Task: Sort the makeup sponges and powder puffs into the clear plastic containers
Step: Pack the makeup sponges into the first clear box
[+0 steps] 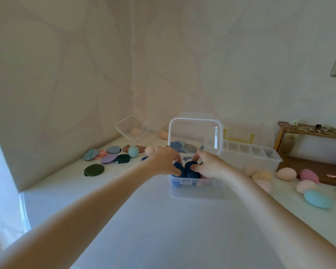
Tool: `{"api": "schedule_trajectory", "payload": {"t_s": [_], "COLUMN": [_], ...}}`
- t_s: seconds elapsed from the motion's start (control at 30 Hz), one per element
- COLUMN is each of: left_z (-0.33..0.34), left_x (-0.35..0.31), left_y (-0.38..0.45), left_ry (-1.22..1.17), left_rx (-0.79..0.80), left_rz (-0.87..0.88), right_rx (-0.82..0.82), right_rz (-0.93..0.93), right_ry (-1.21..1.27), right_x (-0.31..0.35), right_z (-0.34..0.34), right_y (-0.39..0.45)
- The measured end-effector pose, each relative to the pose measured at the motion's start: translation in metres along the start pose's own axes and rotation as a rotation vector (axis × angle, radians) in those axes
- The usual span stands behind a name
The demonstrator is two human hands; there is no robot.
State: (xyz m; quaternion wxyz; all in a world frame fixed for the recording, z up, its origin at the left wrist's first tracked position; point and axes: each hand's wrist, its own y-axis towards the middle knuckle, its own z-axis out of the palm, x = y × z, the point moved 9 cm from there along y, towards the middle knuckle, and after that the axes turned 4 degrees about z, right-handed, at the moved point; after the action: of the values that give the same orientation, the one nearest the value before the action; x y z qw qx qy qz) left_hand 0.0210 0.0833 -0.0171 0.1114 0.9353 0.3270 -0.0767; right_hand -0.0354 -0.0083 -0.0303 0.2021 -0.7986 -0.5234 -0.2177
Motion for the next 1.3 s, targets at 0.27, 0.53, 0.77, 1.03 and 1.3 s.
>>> {"api": "schedule_trajectory", "payload": {"t_s": [0.27,0.53,0.77,1.03,1.3], "left_z": [0.000,0.009,0.016,0.017,0.020], "left_x": [-0.008,-0.039,-0.030,-0.027,-0.023], "left_y": [0.001,0.011,0.015,0.014,0.015], "left_ry": [0.019,-0.018,-0.051,-0.090,-0.125], "left_rx": [-0.026,0.069,0.078,0.089,0.116], "left_rz": [0.072,0.264,0.226,0.184,0.144], "right_rx": [-0.029,0.055,-0.366,-0.194,-0.524], "right_rz": [-0.051,-0.033,0.091,0.160,-0.010], "right_ry": [-0.079,-0.013,-0.137,-0.414,-0.044], "right_x": [0.002,0.000,-0.043,-0.092,-0.042], "right_z": [0.002,-0.004,-0.094,-0.041,-0.105], "right_y": [-0.003,0.002,0.010,0.017,0.004]}}
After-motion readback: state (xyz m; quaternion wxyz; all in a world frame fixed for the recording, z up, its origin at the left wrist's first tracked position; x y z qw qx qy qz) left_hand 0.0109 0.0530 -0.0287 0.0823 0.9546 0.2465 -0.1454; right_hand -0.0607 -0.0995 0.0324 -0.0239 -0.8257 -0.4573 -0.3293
